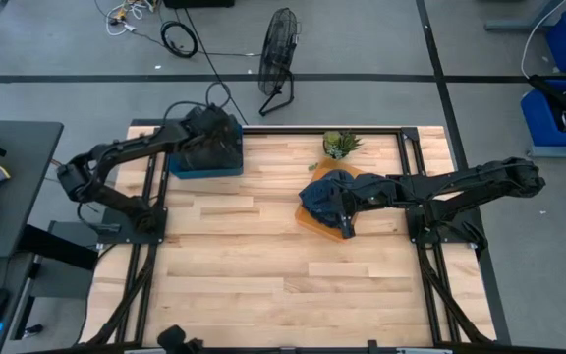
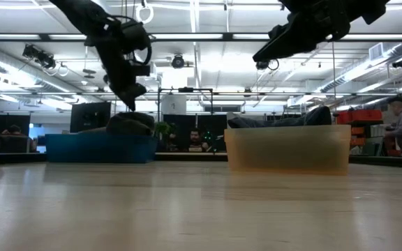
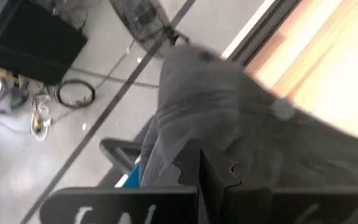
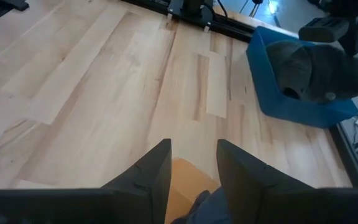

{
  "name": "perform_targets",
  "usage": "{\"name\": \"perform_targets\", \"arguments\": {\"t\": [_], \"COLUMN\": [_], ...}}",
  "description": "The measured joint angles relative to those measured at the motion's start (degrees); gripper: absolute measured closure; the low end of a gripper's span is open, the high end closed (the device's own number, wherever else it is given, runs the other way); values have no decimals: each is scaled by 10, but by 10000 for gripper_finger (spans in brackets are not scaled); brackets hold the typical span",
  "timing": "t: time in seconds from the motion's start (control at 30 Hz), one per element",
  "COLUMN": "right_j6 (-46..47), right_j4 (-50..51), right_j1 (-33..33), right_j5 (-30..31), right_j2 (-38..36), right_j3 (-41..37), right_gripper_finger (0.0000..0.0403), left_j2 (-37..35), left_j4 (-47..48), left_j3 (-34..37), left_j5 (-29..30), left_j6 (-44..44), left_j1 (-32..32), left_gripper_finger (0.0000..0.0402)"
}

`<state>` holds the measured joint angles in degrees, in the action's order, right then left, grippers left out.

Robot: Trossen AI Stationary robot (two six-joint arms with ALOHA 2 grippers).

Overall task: Pick & Place hat
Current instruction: Put the black cap into the blue bin

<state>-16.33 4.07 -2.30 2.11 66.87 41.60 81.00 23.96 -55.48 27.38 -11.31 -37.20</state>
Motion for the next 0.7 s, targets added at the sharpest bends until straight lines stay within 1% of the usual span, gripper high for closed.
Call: {"name": "perform_targets", "arguments": {"t": [0.1, 0.3, 0.5, 0.7], "right_j6": [10, 9, 9, 9], "right_j4": [8, 12, 12, 12], "right_j1": [0, 0, 0, 0], "right_j5": [0, 0, 0, 0], "right_j2": [0, 0, 0, 0], "right_j3": [0, 0, 0, 0], "right_gripper_finger": [270, 270, 270, 270], "left_j2": [14, 68, 117, 117], "left_j4": [2, 1, 0, 2], "left_j3": [0, 0, 0, -1], "left_j5": [-10, -84, -89, -94], "left_j6": [5, 6, -2, -14], "left_j1": [-26, -71, -83, -72], "left_gripper_finger": [399, 399, 399, 399]}}
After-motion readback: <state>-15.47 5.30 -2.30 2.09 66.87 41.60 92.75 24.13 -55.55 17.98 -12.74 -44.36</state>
